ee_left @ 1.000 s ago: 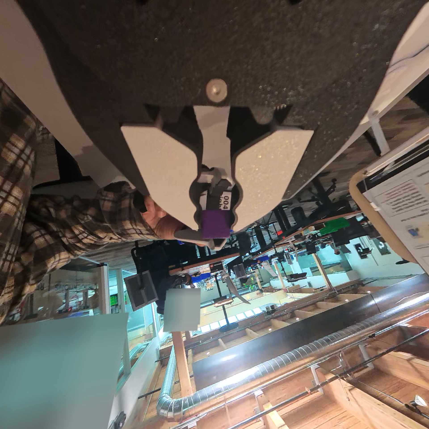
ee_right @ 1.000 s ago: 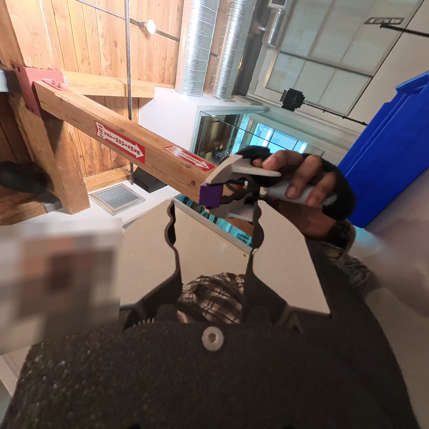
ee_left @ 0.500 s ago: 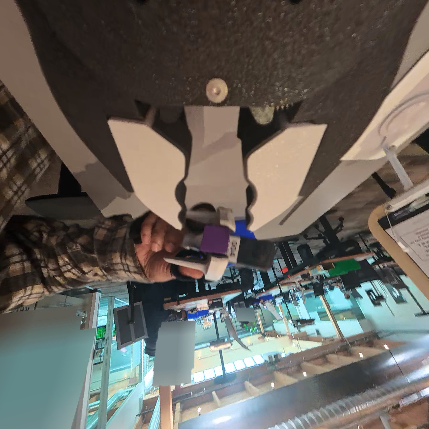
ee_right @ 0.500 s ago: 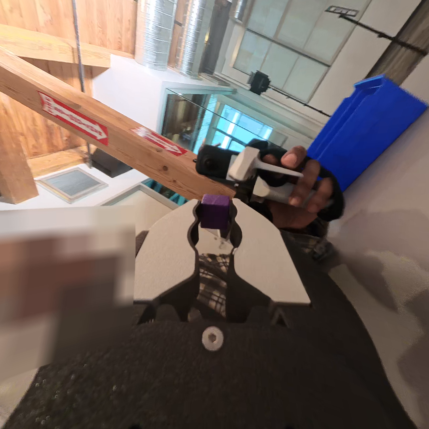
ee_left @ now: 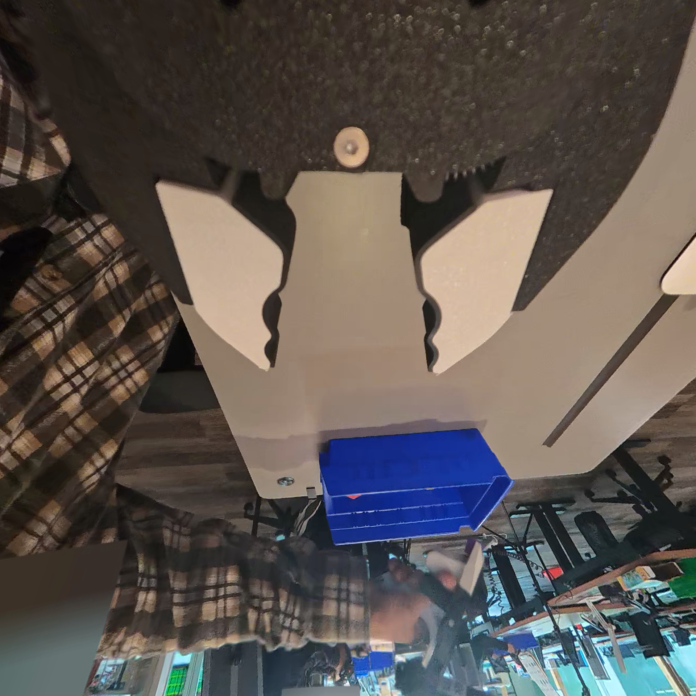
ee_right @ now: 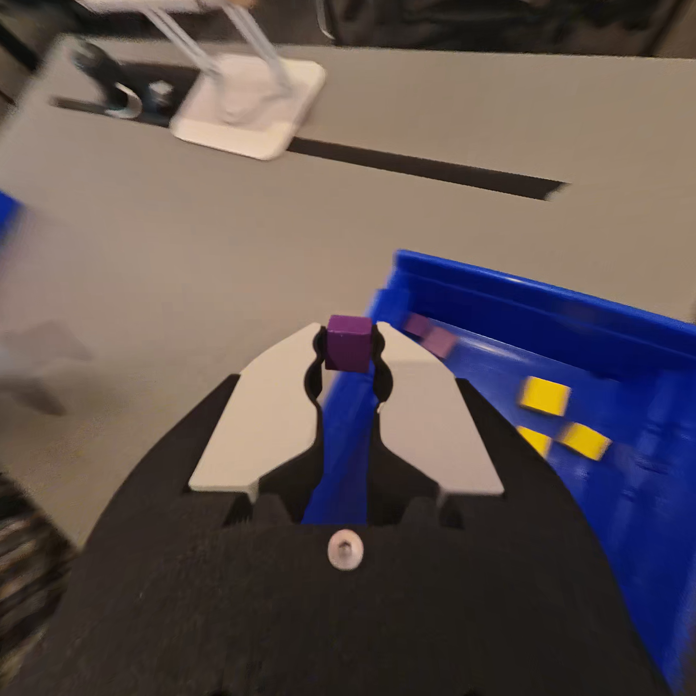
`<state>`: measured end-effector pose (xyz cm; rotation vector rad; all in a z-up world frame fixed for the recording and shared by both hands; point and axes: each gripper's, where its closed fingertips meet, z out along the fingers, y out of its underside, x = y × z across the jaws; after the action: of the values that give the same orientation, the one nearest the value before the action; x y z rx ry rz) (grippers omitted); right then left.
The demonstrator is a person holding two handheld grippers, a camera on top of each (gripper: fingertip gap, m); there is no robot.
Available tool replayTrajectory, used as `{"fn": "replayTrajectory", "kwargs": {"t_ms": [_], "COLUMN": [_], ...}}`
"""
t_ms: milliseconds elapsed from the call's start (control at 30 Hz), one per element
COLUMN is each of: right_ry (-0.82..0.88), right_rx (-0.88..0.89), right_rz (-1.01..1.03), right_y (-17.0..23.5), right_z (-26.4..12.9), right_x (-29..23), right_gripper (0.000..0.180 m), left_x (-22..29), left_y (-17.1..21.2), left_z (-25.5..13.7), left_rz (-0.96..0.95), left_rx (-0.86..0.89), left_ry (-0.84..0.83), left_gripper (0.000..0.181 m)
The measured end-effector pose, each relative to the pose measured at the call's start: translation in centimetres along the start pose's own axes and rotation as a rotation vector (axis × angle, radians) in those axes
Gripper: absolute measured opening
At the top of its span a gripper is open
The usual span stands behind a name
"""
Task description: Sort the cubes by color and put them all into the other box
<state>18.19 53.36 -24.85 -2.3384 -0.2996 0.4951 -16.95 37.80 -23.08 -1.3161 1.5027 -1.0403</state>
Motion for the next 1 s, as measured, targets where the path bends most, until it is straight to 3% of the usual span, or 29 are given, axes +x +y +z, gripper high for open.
{"fn": "replayTrajectory", "kwargs": {"t_ms": [200,400,467,567,800,1000], "right_ry": [0.170,0.106,0.105,0.120,0.133,0.027], "right_rx": [-0.266,-0.348,-0.356,-0.329,-0.187,-0.133], "right_rz": [-0.103,-0.065,-0.060,-0.072,-0.238,-0.428], "right_y": [5.3,8.7,9.1,7.4,-2.1,-4.4], "right_z": [4.1,8.1,8.4,6.5,-1.1,-0.8], "right_x": [6.9,7.2,7.3,7.3,1.7,-7.4], "right_gripper": [0.023,0.024,0.038,0.048,0.057,0.073], "left_x": [-0.6,-0.8,-0.8,-1.2,-2.0,-2.1], "left_y": [0.2,0.1,0.1,0.3,1.5,3.0], "left_z": [1.3,2.0,1.8,1.0,-1.9,-4.9], "left_rz": [-0.025,-0.008,0.004,0.005,-0.042,-0.069], "left_rx": [-0.065,-0.110,-0.116,-0.109,-0.038,-0.005], "left_ry": [-0.004,0.007,0.004,-0.008,-0.044,-0.089], "left_gripper": [0.072,0.071,0.071,0.071,0.069,0.069]}}
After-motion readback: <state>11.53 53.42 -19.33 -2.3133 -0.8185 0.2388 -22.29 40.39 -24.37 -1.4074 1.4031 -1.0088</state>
